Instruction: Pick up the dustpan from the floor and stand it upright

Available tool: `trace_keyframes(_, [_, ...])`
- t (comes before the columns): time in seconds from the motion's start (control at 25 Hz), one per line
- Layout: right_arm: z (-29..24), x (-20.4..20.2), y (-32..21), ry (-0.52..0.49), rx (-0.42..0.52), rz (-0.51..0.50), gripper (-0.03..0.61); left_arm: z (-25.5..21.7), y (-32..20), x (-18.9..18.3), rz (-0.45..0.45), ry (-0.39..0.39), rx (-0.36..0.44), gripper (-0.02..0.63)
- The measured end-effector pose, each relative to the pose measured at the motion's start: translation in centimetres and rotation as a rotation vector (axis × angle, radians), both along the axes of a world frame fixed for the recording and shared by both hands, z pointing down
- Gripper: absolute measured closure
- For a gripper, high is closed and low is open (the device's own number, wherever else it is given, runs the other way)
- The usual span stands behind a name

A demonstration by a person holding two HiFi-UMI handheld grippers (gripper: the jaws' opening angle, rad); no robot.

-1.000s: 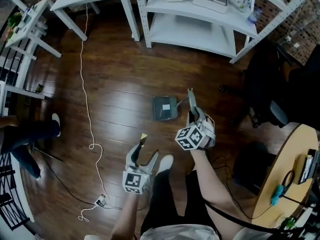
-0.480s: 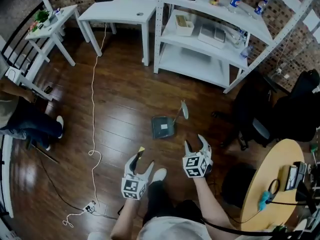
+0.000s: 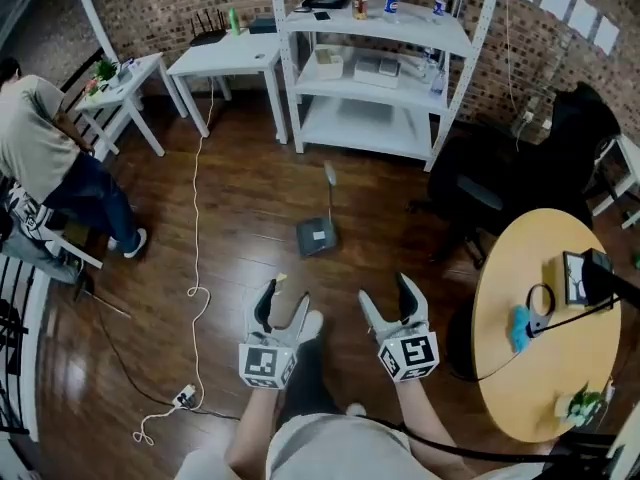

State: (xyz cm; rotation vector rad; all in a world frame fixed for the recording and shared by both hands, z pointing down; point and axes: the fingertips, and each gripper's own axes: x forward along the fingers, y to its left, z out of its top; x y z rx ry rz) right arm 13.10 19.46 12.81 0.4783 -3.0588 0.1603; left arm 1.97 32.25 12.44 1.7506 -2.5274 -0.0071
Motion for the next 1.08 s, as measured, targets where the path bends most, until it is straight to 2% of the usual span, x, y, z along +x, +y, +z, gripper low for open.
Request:
trace_keyframes(0.12, [-2.4, 6.6, 3.3, -0.017, 0.001, -0.001, 0.275, -2.7, 2.8, 6.8, 0.001, 0.024, 0.003, 0.318])
trace_keyframes(0.2, [-4.7, 9.4, 4.9, -0.019, 0.015, -0.004, 0.275, -5.3, 4.1, 9.4, -0.012, -0.005, -0.008, 0.319])
trace_keyframes(0.32, [-8.3, 10.9, 6.5, -0.039, 0.054, -0.021, 0.275, -8.9, 5.4, 10.9, -0.039, -0.054, 0.015, 0.325])
trace_keyframes(0.44, [-10.0, 11.8, 8.7, -0.048, 0.092, -0.031, 0.275, -10.4, 7.0, 12.3, -0.029, -0.045, 0.054, 0.328])
trace_keyframes(0.52, [-10.3, 12.3, 10.2, -0.066, 0.083, -0.013, 0.275, -10.4, 8.4, 13.3, 0.007, -0.028, 0.06, 0.328])
trace_keyframes(0.64, [-10.8, 12.0, 11.3, -0.078, 0.051, -0.001, 0.275, -11.9, 10.4, 14.0, 0.029, -0.021, 0.082, 0.328])
trace_keyframes(0.84, [-11.1, 10.8, 14.6, -0.066, 0.096, -0.039, 0.275, -10.8, 15.1, 12.8, -0.033, -0.016, 0.079, 0.333])
trace_keyframes(1.08, [-11.0, 9.1, 13.5, -0.052, 0.11, -0.056, 0.275, -10.3, 14.2, 10.7, -0.054, -0.036, 0.067, 0.333])
